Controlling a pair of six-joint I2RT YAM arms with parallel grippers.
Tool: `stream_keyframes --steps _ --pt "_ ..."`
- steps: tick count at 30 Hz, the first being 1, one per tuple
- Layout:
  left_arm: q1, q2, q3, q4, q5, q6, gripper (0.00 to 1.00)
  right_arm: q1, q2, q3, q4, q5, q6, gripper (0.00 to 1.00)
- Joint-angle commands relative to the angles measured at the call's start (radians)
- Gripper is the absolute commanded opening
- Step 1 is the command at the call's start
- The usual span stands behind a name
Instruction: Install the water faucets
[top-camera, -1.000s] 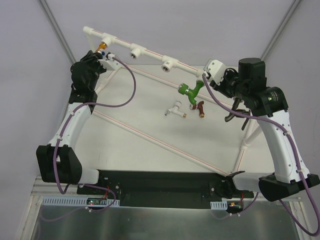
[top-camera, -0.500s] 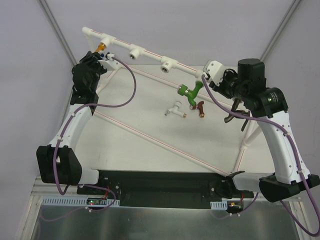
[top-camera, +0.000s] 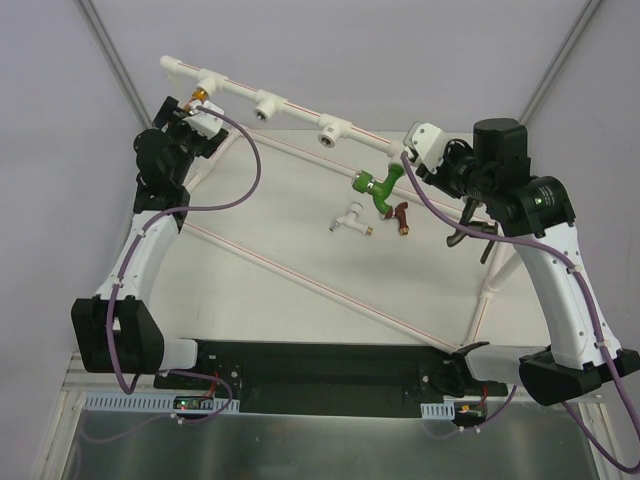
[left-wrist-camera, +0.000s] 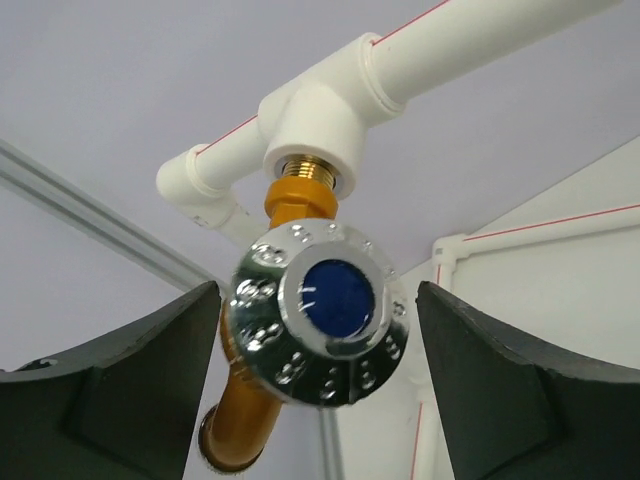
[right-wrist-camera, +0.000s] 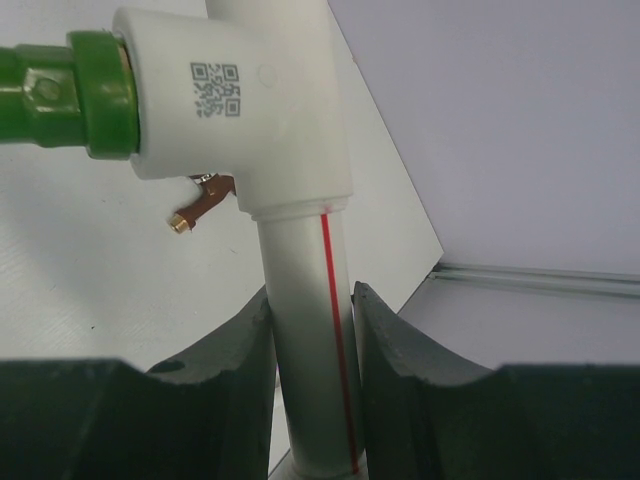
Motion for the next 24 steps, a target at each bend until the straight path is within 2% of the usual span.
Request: stream_keyframes --steps 1,7,9,12,13,15,16,18,19,21,22,24 --pt "0.052 -0.074 -0.018 0.062 0.103 -0.191 0.80 0.030 -0.034 0.004 0.011 -0.081 0.072 0.02" --pt "0.079 -0.126 -0.033 0.062 0.173 -0.338 0.95 0.030 -0.034 0.004 0.011 -0.076 0.072 0.02" --pt "0.095 -0.154 -0.036 0.062 0.187 -0.398 0.98 0.030 -0.034 0.004 0.010 -0.075 0.072 0.02" --pt "0.127 -0.195 -0.045 0.068 0.205 -0.571 0.99 0.028 -0.034 0.004 0.011 -0.073 0.072 0.02" --pt "0.138 -0.205 -0.059 0.080 0.206 -0.690 0.99 0.030 -0.032 0.004 0.011 -0.073 0.072 0.02" --pt "0.177 -0.238 -0.073 0.090 0.221 -0.821 0.99 0.030 -0.032 0.004 0.011 -0.075 0.070 0.02" --pt "0.193 -0.249 -0.085 0.091 0.227 -0.961 0.99 0.030 -0.032 0.004 0.010 -0.073 0.070 0.02" --pt "0.236 -0.277 -0.096 0.091 0.248 -1.100 0.99 0.030 -0.034 0.006 0.008 -0.069 0.070 0.02" --pt "0.250 -0.286 -0.108 0.093 0.262 -1.255 0.99 0.028 -0.034 0.006 0.008 -0.067 0.070 0.02" --pt "0.271 -0.307 -0.129 0.125 0.282 -1.400 0.99 0.030 -0.034 0.007 0.007 -0.069 0.069 0.02" --pt "0.282 -0.314 -0.145 0.126 0.278 -1.548 0.99 0.030 -0.034 0.007 0.007 -0.069 0.069 0.02" --pt "0.288 -0.321 -0.154 0.101 0.264 -1.669 0.99 0.031 -0.032 0.009 0.005 -0.067 0.069 0.02"
